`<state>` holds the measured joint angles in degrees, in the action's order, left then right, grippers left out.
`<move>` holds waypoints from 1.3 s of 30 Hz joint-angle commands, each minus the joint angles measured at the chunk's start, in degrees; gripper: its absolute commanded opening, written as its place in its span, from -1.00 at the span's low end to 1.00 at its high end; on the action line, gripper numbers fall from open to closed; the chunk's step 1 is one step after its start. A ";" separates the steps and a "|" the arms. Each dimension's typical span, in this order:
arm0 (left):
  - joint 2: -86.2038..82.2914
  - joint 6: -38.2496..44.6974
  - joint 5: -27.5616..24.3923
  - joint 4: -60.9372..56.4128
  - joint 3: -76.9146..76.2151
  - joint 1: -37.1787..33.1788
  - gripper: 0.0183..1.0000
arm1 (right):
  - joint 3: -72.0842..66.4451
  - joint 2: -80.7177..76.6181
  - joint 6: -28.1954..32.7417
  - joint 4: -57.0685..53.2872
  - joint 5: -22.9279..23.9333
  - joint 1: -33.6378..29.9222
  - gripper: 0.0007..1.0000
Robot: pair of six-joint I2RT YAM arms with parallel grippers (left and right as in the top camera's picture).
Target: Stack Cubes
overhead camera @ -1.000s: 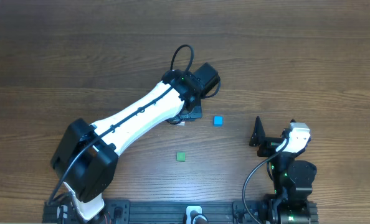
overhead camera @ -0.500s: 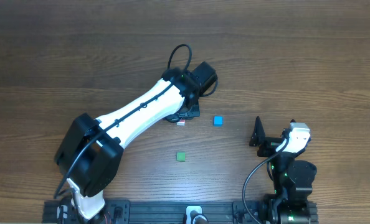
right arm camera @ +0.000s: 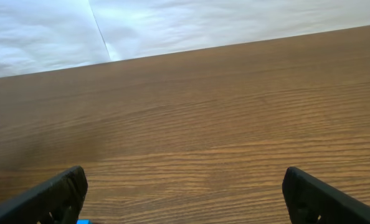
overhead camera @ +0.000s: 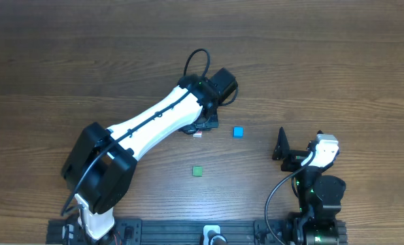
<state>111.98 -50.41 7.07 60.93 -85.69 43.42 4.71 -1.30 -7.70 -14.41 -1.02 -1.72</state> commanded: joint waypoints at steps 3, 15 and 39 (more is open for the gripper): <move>0.66 -0.09 -0.17 -0.31 0.42 -0.28 -0.95 | -0.04 0.00 0.09 -0.92 -0.66 0.31 0.98; 0.66 0.28 -1.05 -0.79 0.42 -0.28 -0.95 | -0.04 0.00 0.09 -0.92 -0.66 0.31 0.99; 0.66 0.28 -1.27 -0.98 0.42 -0.13 -0.79 | -0.04 0.00 0.09 -0.90 -0.66 0.31 0.99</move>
<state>112.05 -50.37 6.22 60.10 -85.69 43.42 4.71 -1.30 -7.70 -14.44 -1.02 -1.72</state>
